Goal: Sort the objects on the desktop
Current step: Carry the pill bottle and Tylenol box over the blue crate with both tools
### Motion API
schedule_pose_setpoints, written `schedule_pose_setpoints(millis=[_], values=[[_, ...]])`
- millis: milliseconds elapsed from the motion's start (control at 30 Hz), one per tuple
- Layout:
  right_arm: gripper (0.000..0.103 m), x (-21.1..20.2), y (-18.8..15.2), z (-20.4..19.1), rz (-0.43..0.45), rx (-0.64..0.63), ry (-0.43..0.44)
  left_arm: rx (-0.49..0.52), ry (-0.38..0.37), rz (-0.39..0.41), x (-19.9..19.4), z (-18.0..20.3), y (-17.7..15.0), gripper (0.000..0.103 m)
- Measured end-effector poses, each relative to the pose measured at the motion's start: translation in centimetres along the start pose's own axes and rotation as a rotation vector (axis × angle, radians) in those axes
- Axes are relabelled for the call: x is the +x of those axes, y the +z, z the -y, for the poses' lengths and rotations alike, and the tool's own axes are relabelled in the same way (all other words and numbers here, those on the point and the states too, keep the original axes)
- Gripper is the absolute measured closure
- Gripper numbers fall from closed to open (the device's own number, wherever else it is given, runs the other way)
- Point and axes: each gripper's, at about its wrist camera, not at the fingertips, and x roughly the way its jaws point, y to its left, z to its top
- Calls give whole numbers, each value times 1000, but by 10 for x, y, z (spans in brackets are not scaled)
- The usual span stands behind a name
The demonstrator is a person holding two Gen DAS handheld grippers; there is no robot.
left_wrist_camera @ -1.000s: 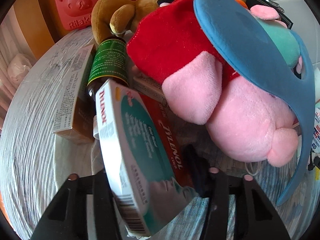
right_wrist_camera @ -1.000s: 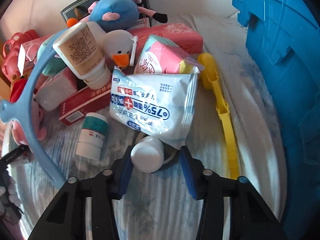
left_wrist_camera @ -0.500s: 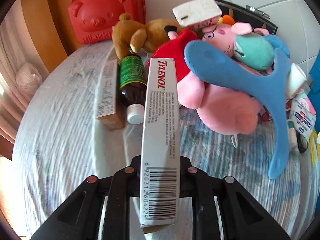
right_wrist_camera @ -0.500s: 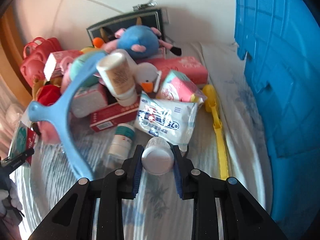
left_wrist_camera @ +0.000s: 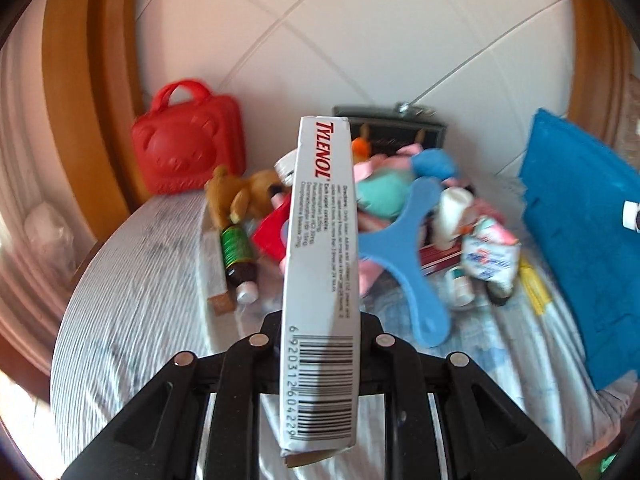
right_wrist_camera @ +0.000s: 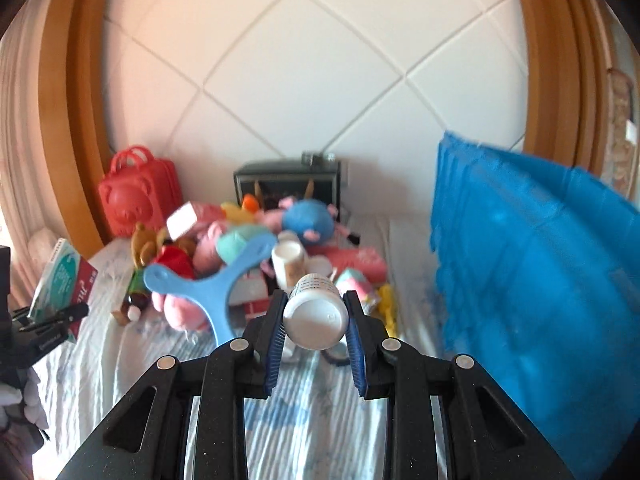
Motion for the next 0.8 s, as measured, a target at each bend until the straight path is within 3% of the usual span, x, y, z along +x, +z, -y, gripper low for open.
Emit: schedule_pose_setpoints(millis=[200,367,600,800], values=[[75,-78,12,21,140,8,-93,62,-134,108,-39,63,17,85],[75,-127,18,68,237,41,-158,112,-224,191,-69,139,37,85],[75,-178,24,175,321,84,-264,170,-323,267,-114,281,62,85],[75,-188,17,263,310,104,-331,212,-373,266,-142,390,67,85]])
